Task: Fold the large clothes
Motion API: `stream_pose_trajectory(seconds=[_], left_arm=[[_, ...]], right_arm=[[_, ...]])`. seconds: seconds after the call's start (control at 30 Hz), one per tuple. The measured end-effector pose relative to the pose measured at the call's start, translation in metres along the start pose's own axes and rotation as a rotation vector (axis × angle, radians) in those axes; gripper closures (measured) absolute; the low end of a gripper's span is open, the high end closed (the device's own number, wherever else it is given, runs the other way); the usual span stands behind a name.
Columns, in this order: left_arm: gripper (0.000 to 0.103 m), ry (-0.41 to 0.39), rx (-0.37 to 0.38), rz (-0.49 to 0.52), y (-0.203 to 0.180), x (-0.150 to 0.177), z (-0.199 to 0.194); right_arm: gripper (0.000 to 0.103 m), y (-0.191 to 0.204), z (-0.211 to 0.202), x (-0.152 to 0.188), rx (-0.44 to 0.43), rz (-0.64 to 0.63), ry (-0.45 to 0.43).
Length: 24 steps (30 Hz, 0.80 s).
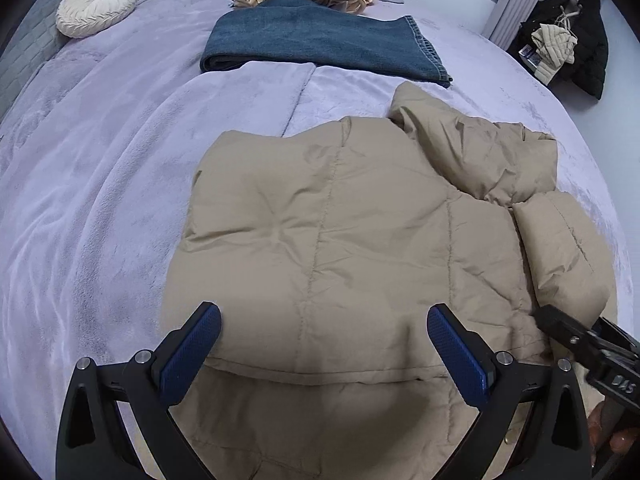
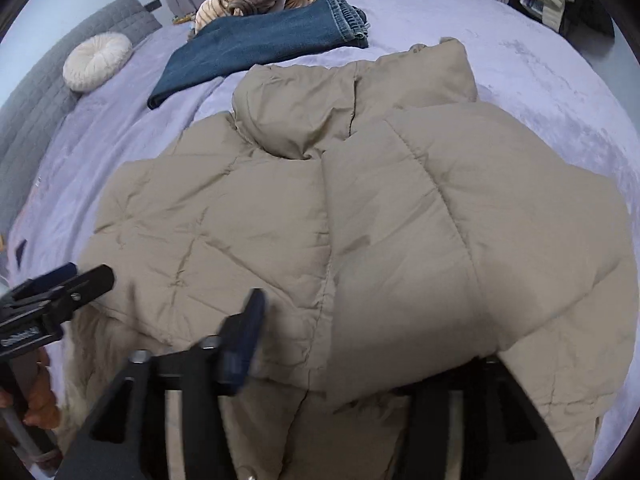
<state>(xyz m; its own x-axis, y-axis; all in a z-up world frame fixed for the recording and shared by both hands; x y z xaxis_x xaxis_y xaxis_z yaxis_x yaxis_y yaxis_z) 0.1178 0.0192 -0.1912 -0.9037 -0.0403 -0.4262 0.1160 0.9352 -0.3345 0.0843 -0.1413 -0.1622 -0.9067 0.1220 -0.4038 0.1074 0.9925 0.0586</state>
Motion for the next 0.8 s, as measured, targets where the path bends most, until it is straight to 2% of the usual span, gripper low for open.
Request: stream_pose_trajectory(seconds=[0.13, 0.27, 0.33, 0.37, 0.43, 0.53, 0.67, 0.73, 0.77, 0.8], left_arm=[[0.000, -0.002, 0.038, 0.017, -0.009, -0.009, 0.004], [0.000, 0.006, 0.097, -0.011, -0.012, -0.014, 0.009], [0.000, 0.012, 0.145, -0.037, -0.010, -0.016, 0.009], [0.000, 0.012, 0.177, -0.051, -0.008, -0.017, 0.008], [0.000, 0.000, 0.239, -0.079, -0.004, -0.020, 0.002], [0.000, -0.017, 0.326, -0.117, 0.003, -0.026, -0.007], [0.000, -0.032, 0.431, -0.180, 0.009, -0.034, -0.015], [0.000, -0.030, 0.487, -0.210, 0.009, -0.037, -0.015], [0.000, -0.025, 0.503, -0.219, 0.008, -0.038, -0.013], [0.000, -0.015, 0.516, -0.224, 0.006, -0.038, -0.010]], right_arm=[[0.024, -0.055, -0.022, 0.001, -0.100, 0.277, 0.000], [0.025, -0.117, -0.019, -0.002, -0.184, 0.614, 0.000], [0.063, -0.127, -0.016, -0.011, -0.197, 0.671, -0.012], [0.095, -0.122, -0.016, -0.017, -0.188, 0.642, -0.017], [0.095, -0.096, -0.024, -0.037, -0.156, 0.501, -0.074], [0.095, -0.030, -0.035, -0.054, -0.135, 0.229, -0.123], [0.092, 0.063, -0.026, -0.041, -0.095, -0.105, -0.089], [0.067, 0.091, -0.011, -0.023, -0.070, -0.221, -0.025], [0.040, 0.098, -0.006, -0.013, -0.070, -0.250, 0.007], [0.032, 0.102, -0.001, -0.003, -0.081, -0.261, 0.038]])
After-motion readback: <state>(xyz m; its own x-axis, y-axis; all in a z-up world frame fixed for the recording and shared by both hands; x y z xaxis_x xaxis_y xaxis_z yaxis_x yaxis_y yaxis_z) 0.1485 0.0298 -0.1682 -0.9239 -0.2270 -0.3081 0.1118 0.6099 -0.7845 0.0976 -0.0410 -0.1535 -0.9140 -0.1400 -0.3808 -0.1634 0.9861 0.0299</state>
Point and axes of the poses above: each gripper's, at about its wrist camera, not at the fingertips, and z roughly the way its jaws point, y to its left, x to its underside, the point moved 6 cm from there along z, roughly the way its jaws point, and after that the axes turned 13 degrees about x, right-handed, at the moved point
